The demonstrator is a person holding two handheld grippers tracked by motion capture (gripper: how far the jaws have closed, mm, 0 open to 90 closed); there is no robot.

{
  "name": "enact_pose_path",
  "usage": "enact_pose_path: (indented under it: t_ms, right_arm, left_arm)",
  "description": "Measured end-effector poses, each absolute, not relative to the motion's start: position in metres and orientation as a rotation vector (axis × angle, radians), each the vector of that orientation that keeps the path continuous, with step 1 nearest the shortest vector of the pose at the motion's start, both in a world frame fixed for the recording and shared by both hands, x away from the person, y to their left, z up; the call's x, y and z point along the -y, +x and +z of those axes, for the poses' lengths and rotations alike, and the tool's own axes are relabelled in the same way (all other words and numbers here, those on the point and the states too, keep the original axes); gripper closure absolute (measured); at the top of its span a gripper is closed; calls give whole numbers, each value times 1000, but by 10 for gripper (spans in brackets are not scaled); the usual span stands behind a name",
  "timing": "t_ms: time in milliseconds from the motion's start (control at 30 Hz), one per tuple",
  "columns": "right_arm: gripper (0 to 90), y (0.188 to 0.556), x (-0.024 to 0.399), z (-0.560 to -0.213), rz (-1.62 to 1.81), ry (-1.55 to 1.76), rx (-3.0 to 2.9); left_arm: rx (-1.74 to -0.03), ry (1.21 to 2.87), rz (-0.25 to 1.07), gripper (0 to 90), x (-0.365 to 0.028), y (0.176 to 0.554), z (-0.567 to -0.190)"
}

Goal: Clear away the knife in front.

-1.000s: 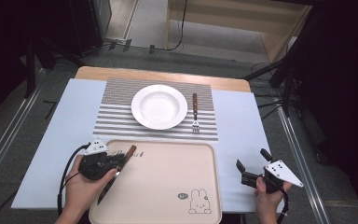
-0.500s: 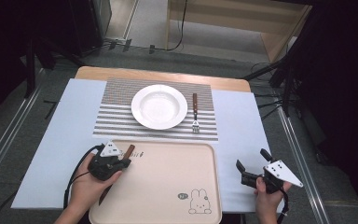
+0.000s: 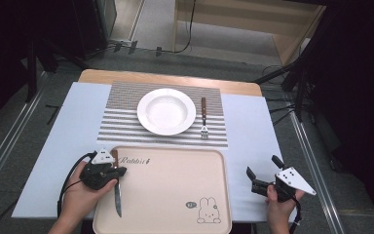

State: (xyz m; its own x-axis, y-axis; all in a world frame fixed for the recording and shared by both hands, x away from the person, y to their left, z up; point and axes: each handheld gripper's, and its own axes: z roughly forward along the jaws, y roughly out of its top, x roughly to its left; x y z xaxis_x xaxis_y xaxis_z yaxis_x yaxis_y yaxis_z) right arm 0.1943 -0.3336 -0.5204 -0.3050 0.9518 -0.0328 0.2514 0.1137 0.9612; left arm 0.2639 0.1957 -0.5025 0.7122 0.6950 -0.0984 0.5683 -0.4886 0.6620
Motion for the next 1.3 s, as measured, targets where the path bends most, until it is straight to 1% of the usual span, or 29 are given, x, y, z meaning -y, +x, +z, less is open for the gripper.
enact_pose_path:
  t_ms: [167, 267, 467, 500, 567, 633, 667, 767, 867, 967, 1000, 1033, 1067, 1200, 1300]
  right_arm:
    - [0, 195, 333, -520, 1229, 1180, -1678]
    - [0, 195, 333, -520, 1229, 1177, -1682]
    - [0, 195, 333, -520, 1227, 1178, -1684]
    - [0, 195, 333, -520, 1230, 1179, -1684]
    - [0, 195, 333, -520, 1232, 1180, -1683]
    - [0, 195, 333, -520, 1232, 1180, -1684]
    - [0, 195, 333, -520, 1232, 1182, -1683]
    - [0, 195, 333, -520, 1229, 1178, -1685]
    - [0, 196, 332, -520, 1227, 1177, -1685]
    - [0, 197, 332, -520, 1229, 1178, -1686]
    - [0, 197, 332, -520, 1229, 1178, -1686]
    - [0, 197, 332, -520, 1228, 1179, -1686]
    - [0, 197, 332, -520, 1228, 1178, -1686]
    - [0, 196, 332, -520, 1226, 1177, -1685]
    - [0, 196, 332, -520, 1228, 1179, -1686]
  left_arm:
    - [-961, 2217, 258, 885, -206, 263, -503]
    - [-974, 2200, 247, 885, -211, 264, -504]
    - [-964, 2181, 260, 884, -212, 262, -506]
    - [-953, 2168, 244, 880, -213, 262, -506]
    - [-932, 2138, 229, 777, -216, 262, -506]
    - [-921, 2096, 210, 698, -220, 262, -503]
    - [-907, 2077, 183, 635, -221, 263, -502]
    - [-882, 2024, 202, 503, -226, 263, -498]
    - [-897, 1964, 221, 374, -231, 263, -496]
    - [-908, 1915, 227, 291, -238, 264, -494]
    - [-915, 1914, 247, 260, -240, 264, -494]
    - [-924, 1902, 247, 181, -242, 264, -493]
    - [-933, 1887, 249, 130, -244, 265, -493]
    - [-928, 1837, 275, 94, -254, 263, -490]
    - [-916, 1805, 272, 0, -259, 262, -488]
